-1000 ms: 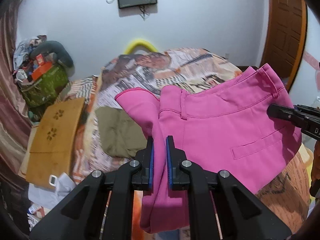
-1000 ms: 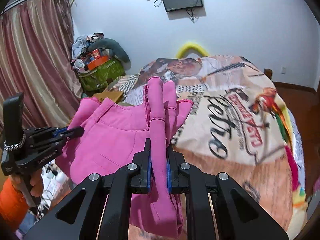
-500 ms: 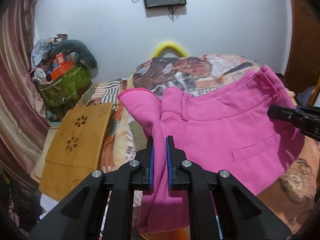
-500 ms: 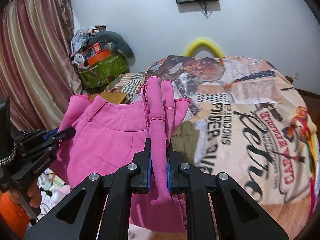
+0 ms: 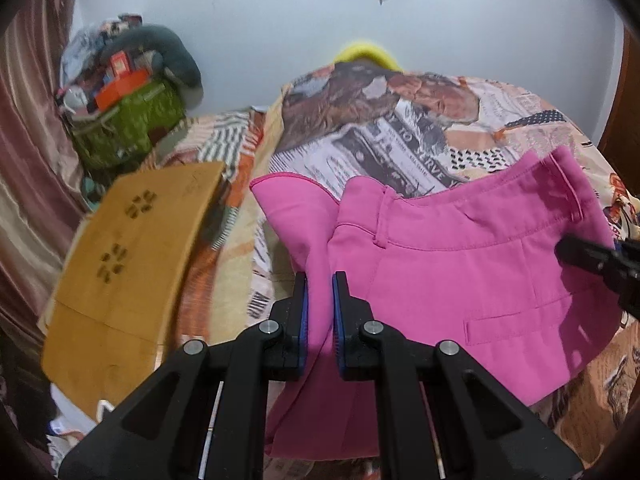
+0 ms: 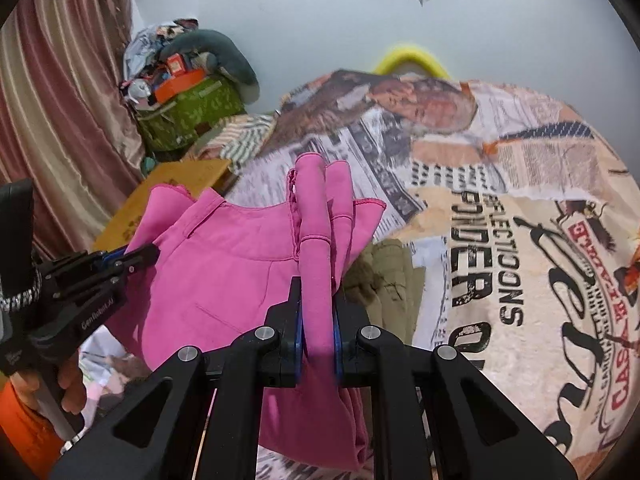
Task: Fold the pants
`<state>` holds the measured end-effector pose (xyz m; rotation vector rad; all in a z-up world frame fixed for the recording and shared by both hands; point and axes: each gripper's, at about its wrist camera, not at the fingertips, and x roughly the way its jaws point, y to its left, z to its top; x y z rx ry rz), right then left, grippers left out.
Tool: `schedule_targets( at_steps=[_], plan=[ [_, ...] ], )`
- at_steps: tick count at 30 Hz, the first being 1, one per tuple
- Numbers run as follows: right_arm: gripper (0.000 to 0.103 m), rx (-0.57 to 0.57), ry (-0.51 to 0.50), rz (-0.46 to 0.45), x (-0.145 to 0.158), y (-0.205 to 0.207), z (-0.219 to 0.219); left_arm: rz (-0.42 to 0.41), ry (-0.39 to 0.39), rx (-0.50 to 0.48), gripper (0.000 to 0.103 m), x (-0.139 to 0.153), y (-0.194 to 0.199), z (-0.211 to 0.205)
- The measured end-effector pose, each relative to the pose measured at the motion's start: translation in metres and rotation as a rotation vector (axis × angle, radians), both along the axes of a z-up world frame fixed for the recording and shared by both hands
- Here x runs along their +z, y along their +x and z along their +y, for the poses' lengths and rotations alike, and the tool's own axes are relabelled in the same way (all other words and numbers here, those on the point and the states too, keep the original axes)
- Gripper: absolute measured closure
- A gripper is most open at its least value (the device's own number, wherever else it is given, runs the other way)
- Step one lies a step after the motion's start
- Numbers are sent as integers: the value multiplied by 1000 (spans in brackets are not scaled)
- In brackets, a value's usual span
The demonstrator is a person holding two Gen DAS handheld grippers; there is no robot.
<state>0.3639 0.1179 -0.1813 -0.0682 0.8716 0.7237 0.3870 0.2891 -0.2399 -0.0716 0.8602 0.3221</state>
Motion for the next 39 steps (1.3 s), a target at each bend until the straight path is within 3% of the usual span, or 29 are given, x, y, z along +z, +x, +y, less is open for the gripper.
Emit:
schedule_targets(
  at_steps=[6,11,15,19,25,30,35,39],
  plan=[
    [93,-6,-60,47,-33,10,0,79,-49,-12,91,-42,19,4],
    [90,-4,-97,55,-45,12,-2,83,-46,30,84,-51,13,15],
    [81,-18,-125,85,-46,10,-8,121,-57,44,84,-54,7,25],
    [56,-10,-160,127,-49,-1,-17,149,-49,56,84,-55,-6,30],
    [56,46,-211,141,-49,-24,-22,220,-21,66,84,-59,-28,29],
    [56,23,-164,112,-20,-36,-29,148,-19,45,84,-22,-50,17],
    [52,34,-96,34,27,-57,-36,31,26,48,83,34,-73,0],
    [52,41,-46,-43,64,-78,-42,-68,19,34,83,82,-96,-16]
  ],
)
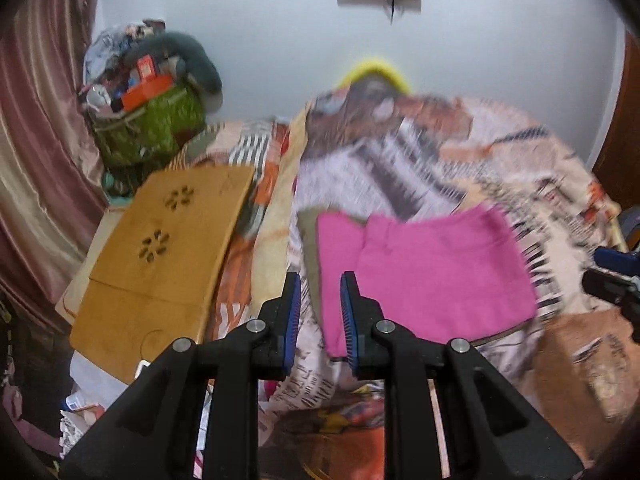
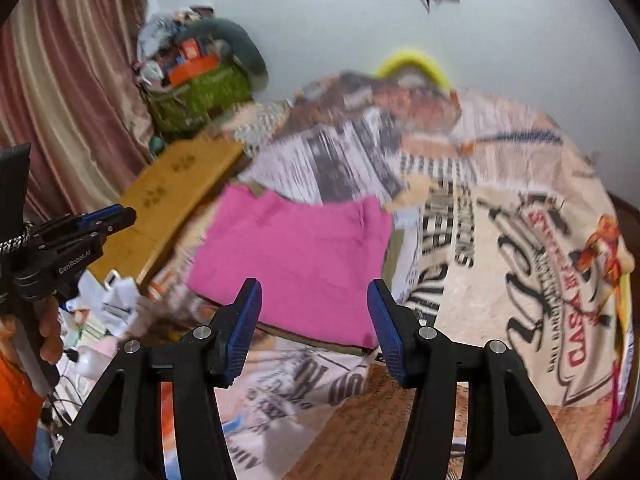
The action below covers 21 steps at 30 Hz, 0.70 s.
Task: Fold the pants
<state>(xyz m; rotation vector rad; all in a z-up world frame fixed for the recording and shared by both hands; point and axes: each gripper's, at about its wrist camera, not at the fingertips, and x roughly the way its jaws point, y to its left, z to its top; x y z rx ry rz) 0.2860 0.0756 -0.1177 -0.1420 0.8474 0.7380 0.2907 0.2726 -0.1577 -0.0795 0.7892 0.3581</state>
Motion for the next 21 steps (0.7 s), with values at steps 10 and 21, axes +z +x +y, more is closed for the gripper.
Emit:
schedule_targets(
  at_steps=[10,21],
  plan=[
    [52,17,198,-194,91,-72,-37,-218,46,-86,83,104,-90,-61],
    [52,79,359,-444,156,-182,-100,-440,97,-120,83,170,-202,-129]
  ],
)
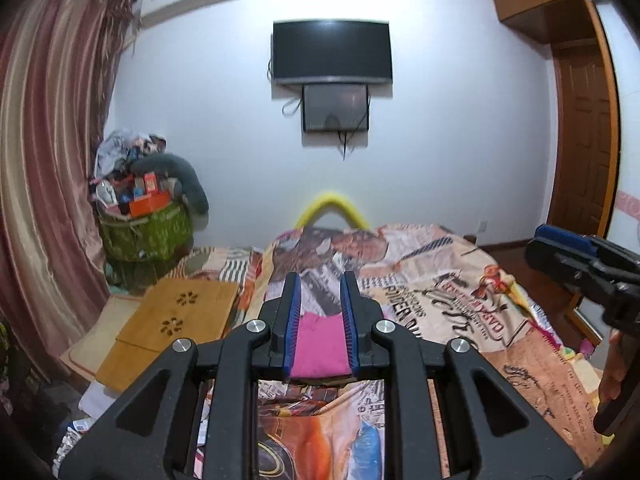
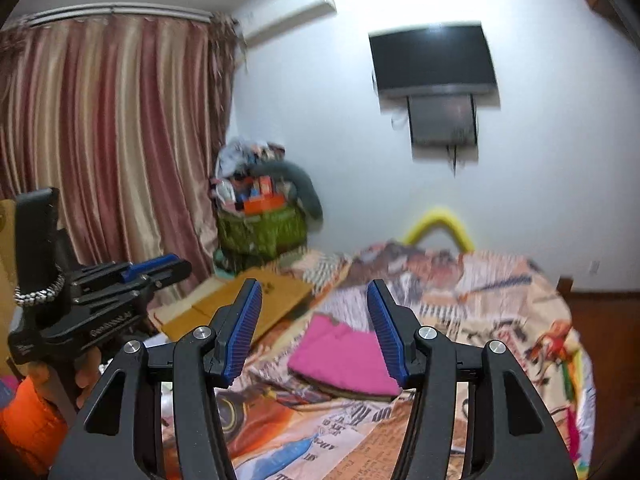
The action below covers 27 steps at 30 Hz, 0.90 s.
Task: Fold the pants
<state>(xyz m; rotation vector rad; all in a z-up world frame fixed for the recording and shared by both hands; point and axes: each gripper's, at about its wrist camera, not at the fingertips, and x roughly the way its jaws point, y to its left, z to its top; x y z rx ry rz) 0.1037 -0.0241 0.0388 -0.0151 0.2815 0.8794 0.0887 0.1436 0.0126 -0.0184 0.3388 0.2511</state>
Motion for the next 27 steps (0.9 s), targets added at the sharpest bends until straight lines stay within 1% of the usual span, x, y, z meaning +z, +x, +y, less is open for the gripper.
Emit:
schedule_targets(
  at_steps=[4,6,7,8,10,12,14,15,16,17,20,22,23,25,27],
  plan=[
    [52,-19,56,-82,11,-35,-18,-42,8,-9,82,9,-28,-13],
    [52,-29,62,-108,12,-46,-21,-60,8,-13,77,12,-41,-18],
    [52,-35,65,-120,12,-52,-22,-68,9,-12,70,13,-47,-20],
    [52,-40,68,-127,12,-56,-23,-80,9,-13,62,14,-54,-23],
    [51,-50,70,-136,9,-61,-22,-102,10,-20,51,14,-65,-28],
    [49,-67,66,-142,6,-64,-19,-115,23,-15,46,14,-74,-34],
    [42,-75,65,-136,5,-67,-17,-123,35,-14,34,13,-82,-39],
    [33,-83,66,-132,4,-67,-16,-129,33,-12,30,13,-85,-41],
    [24,-95,69,-133,3,-68,-17,-133,32,-10,23,12,-87,-42],
    [21,-101,73,-135,3,-73,-20,-142,30,-4,17,12,-90,-43],
    [14,-118,69,-129,3,-75,-22,-150,19,2,10,11,-95,-43],
    [4,-128,69,-119,3,-75,-23,-151,16,6,6,10,-96,-43],
    [2,-135,71,-117,3,-75,-25,-155,17,13,4,9,-97,-43],
    [0,-152,80,-116,3,-75,-29,-158,20,18,2,7,-97,-43],
    [0,-160,82,-110,2,-77,-31,-157,22,18,2,7,-98,-43]
  ],
)
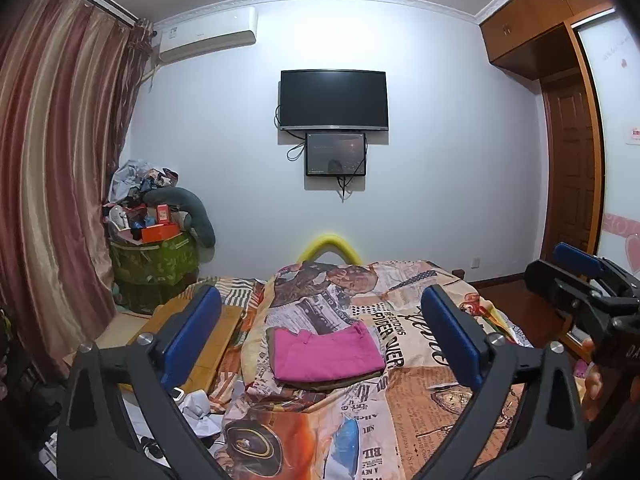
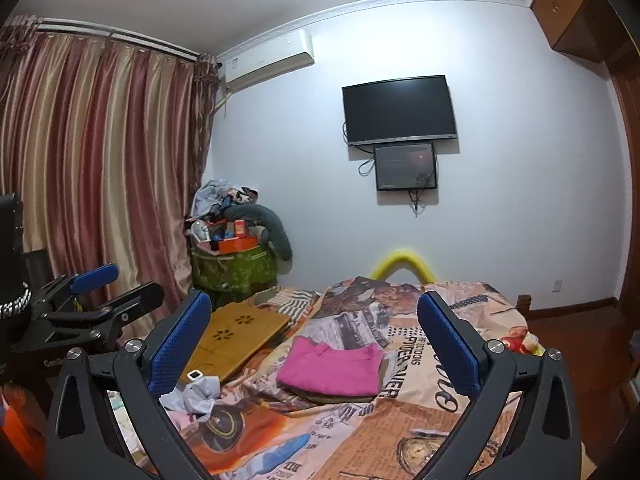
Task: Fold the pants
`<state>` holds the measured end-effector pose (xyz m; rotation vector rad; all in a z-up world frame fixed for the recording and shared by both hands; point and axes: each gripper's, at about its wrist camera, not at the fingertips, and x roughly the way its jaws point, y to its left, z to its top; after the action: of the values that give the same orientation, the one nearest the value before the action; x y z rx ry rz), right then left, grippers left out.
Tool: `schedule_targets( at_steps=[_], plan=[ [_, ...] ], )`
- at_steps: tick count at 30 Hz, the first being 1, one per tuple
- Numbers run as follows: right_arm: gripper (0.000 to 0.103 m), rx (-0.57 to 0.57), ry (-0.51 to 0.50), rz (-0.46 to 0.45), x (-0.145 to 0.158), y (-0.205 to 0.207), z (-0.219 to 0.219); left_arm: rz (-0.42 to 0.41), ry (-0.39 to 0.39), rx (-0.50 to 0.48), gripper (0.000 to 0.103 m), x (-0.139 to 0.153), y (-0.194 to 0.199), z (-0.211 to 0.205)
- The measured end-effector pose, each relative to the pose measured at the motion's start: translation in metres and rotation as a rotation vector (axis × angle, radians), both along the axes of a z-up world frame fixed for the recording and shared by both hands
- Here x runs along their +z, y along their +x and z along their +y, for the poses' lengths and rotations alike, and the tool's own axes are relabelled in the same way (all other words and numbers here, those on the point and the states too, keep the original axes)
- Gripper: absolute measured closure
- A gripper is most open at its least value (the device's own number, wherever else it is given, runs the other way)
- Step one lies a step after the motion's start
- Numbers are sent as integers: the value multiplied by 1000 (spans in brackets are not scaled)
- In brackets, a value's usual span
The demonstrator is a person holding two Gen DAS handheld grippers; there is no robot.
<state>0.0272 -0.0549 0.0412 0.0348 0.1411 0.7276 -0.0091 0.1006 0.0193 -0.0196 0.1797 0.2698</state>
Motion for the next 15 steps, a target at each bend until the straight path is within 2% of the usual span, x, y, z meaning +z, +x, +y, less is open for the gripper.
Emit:
schedule_targets(
  at_steps=[15],
  plan=[
    [0,-7,-5,11,-6,-7,-5,3,-2,-4,0,-1,-1,-1]
  ],
)
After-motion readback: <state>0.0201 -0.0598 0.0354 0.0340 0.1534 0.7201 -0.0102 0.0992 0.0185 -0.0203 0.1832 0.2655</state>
